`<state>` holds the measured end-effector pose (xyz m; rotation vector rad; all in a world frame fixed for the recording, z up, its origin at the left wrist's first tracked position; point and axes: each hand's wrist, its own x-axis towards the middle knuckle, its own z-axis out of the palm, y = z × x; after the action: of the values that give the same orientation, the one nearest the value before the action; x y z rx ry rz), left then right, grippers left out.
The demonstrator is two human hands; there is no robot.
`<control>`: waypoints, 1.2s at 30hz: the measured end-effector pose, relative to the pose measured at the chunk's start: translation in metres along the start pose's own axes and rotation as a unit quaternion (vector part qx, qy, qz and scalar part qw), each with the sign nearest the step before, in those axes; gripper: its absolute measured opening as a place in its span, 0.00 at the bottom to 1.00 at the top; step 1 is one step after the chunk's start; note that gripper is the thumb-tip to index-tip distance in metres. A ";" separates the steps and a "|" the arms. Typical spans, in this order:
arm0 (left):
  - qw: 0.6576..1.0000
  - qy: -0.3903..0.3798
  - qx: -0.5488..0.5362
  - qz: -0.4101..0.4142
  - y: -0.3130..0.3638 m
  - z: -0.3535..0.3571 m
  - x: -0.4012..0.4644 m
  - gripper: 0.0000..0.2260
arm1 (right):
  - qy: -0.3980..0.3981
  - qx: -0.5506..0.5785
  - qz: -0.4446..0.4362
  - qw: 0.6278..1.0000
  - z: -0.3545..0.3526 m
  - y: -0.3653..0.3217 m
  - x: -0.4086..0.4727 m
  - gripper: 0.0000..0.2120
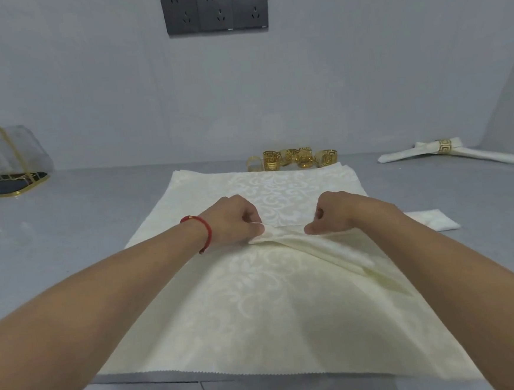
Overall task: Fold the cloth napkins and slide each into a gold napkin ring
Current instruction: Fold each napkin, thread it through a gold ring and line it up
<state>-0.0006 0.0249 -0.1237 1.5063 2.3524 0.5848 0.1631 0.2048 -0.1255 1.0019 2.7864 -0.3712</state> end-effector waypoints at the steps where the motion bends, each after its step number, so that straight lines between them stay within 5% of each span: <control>1: 1.000 0.012 -0.006 -0.002 -0.001 0.003 0.000 0.05 | -0.001 -0.029 0.012 1.000 -0.002 0.000 0.000 0.19; 6: 0.999 0.041 -0.011 0.001 -0.002 0.014 -0.003 0.05 | -0.051 -0.067 0.052 0.995 -0.017 0.000 -0.011 0.20; 10: 0.999 0.040 0.015 0.003 0.001 0.015 0.001 0.04 | 0.015 -0.061 0.043 0.997 -0.013 -0.012 -0.015 0.20; 16: 0.999 0.026 0.027 -0.013 0.004 0.018 0.006 0.04 | 0.051 -0.293 -0.042 0.954 -0.008 -0.043 -0.023 0.09; 20: 1.000 0.017 0.016 -0.013 0.004 0.017 0.003 0.04 | -0.027 -0.088 -0.011 0.996 -0.032 -0.039 -0.027 0.23; 24: 1.000 0.007 0.015 -0.007 0.005 0.017 0.004 0.05 | -0.162 0.171 0.005 0.972 -0.057 -0.035 -0.033 0.15; 27: 1.000 0.005 0.012 0.000 0.004 0.014 0.001 0.07 | -0.179 0.182 -0.052 0.965 -0.059 -0.024 -0.037 0.11; 36: 0.998 -0.039 -0.044 -0.023 0.000 0.000 -0.001 0.05 | -0.034 0.113 -0.116 0.986 -0.015 -0.011 -0.014 0.12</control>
<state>-0.0005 0.0238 -0.1238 1.4070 2.2668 0.5988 0.1663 0.1926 -0.1057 0.6865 2.8510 -0.7517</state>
